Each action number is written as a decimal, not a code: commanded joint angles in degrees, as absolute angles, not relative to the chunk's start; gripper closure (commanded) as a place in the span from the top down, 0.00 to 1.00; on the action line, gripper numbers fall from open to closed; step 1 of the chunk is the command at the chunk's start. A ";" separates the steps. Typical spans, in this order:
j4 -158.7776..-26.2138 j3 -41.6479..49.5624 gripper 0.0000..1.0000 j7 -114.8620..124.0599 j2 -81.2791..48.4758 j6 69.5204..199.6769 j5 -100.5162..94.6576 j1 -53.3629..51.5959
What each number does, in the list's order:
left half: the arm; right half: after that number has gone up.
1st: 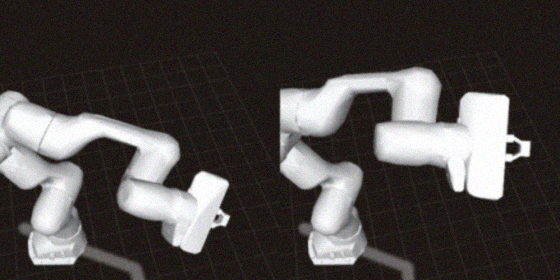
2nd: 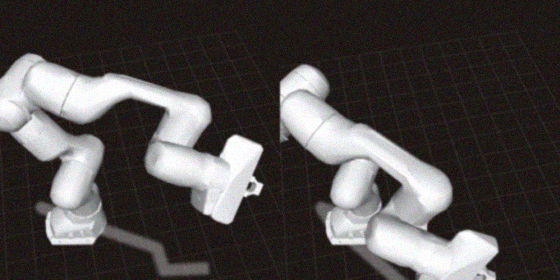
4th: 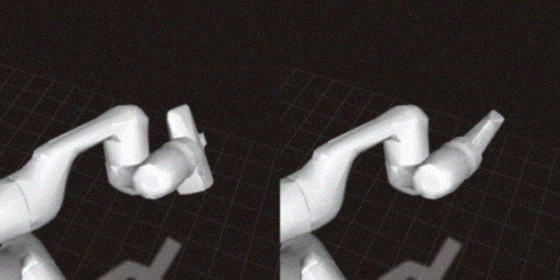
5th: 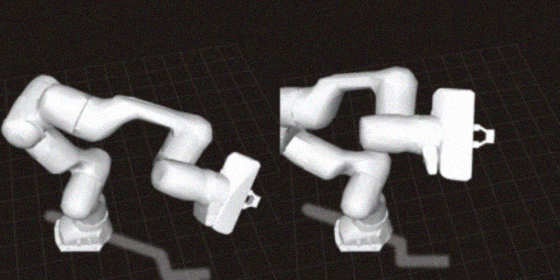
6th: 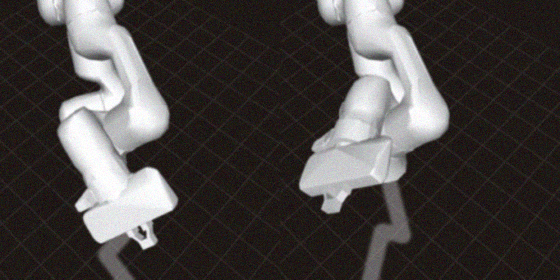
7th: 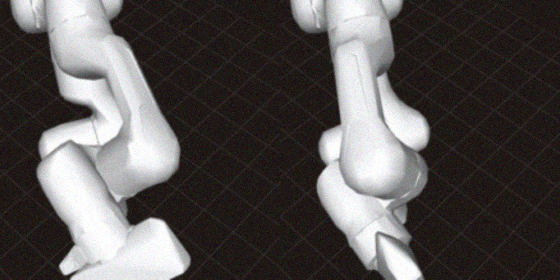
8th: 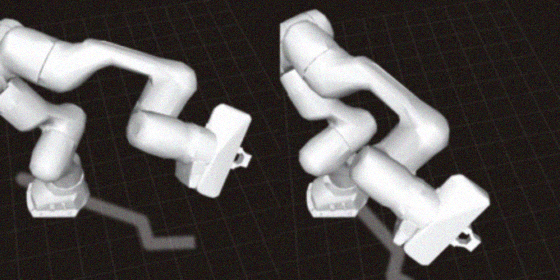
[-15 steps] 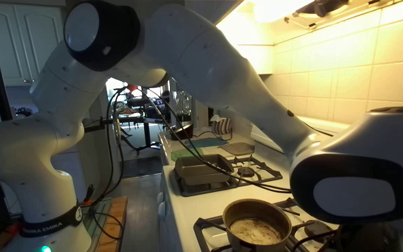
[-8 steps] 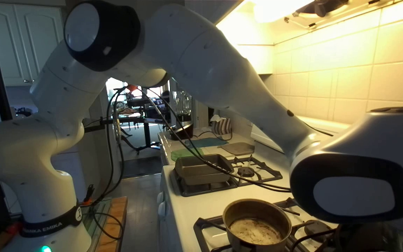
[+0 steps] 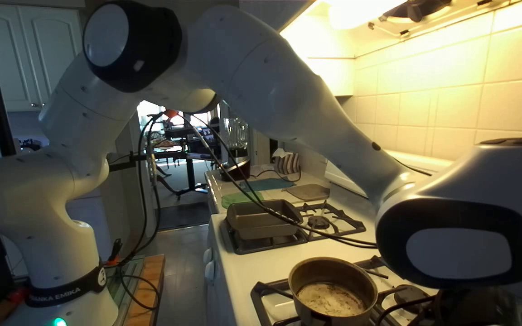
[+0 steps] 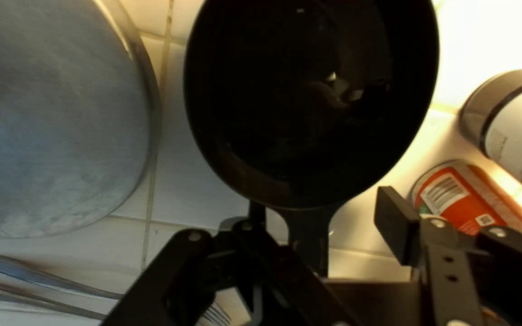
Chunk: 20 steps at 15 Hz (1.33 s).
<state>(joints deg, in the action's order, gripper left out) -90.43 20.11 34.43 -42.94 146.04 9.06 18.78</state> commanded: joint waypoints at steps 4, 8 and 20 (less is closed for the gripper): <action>-88.06 19.73 0.29 35.06 -44.05 144.34 10.64 19.27; -87.91 19.72 0.16 35.11 -44.10 143.98 10.63 19.29; -88.73 18.96 0.06 34.09 -42.40 141.68 10.94 19.57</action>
<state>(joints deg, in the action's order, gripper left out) -89.73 19.93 34.55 -42.90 144.15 9.08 18.78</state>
